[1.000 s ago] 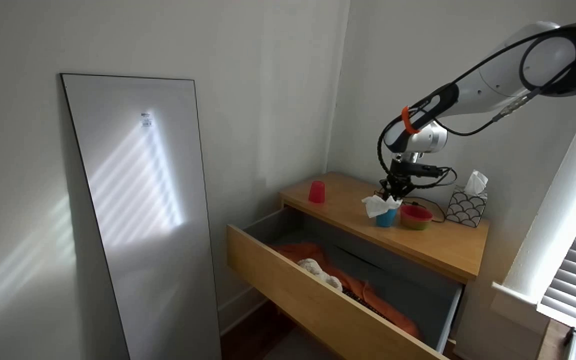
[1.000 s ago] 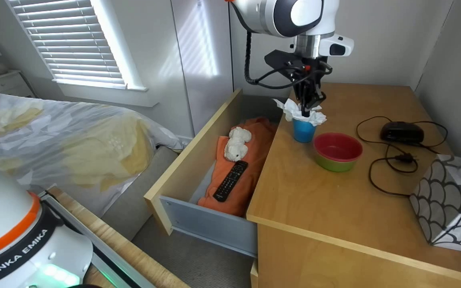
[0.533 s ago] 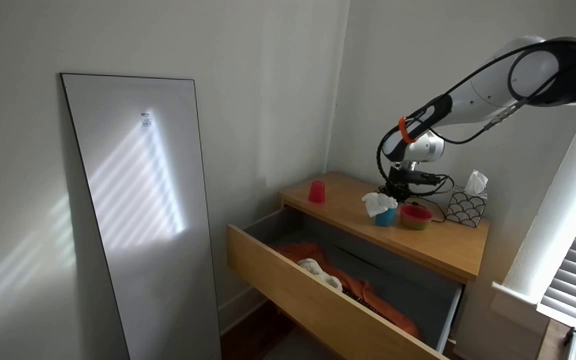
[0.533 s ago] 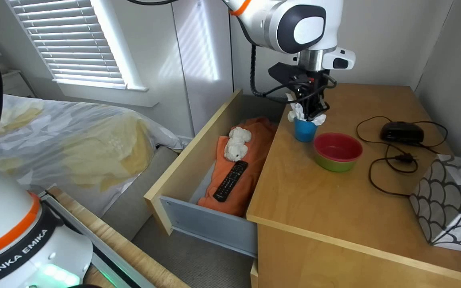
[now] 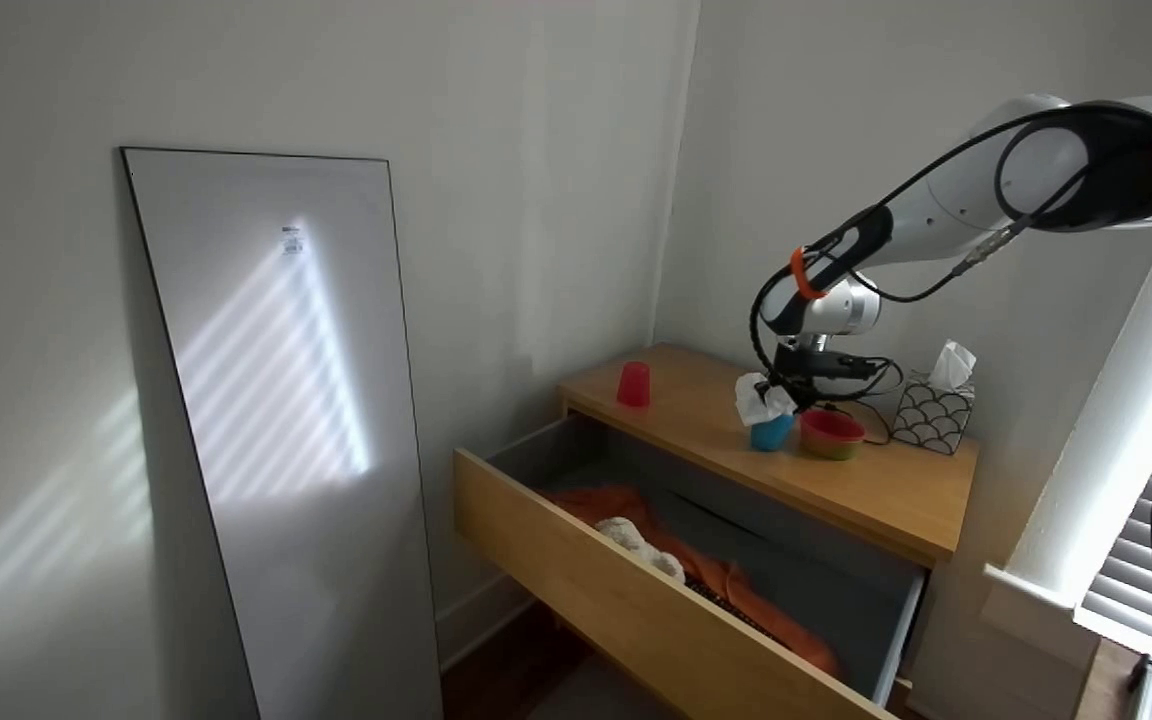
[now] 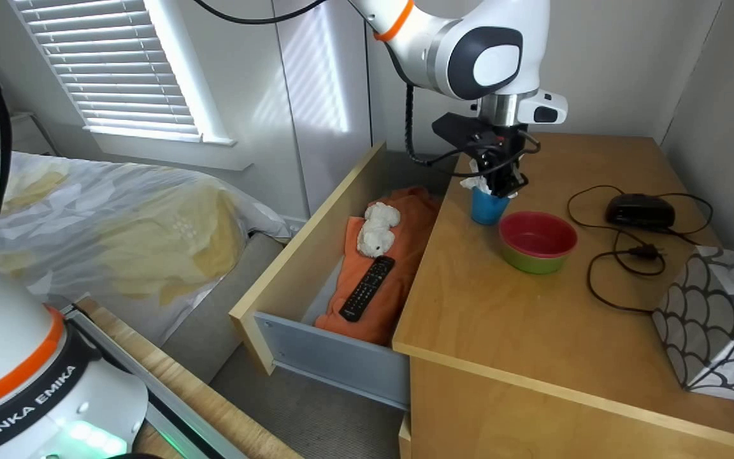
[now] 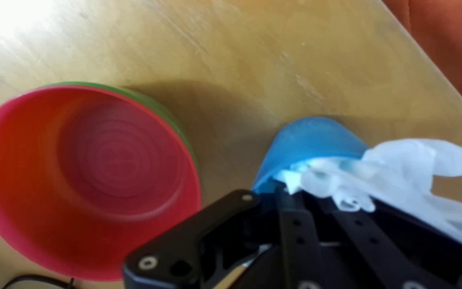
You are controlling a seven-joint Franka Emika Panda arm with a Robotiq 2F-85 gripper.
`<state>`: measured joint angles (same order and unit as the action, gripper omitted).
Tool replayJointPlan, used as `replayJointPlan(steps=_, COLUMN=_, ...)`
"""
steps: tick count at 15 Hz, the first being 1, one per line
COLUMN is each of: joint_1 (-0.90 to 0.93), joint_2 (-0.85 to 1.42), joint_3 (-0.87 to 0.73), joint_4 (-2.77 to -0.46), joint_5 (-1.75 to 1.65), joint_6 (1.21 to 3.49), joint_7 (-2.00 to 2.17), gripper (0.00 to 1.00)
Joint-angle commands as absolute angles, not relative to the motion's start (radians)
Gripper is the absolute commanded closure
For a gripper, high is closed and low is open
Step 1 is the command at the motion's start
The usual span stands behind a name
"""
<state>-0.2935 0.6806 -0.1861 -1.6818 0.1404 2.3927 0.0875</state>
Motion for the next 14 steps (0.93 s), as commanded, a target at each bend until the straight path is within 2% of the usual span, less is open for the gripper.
replayJointPlan(steps=1, joint_1=-0.306, joint_2=0.69, joint_3=-0.169, joint_4=-1.664, joint_5=0.147, joint_6=2.395, joint_7=0.062, gripper=1.0)
replayJointPlan(steps=14, joint_1=-0.268, joint_2=0.573, joint_3=-0.171, joint_4=-1.719, joint_5=0.133, joint_6=2.385, joint_7=0.079, gripper=1.0)
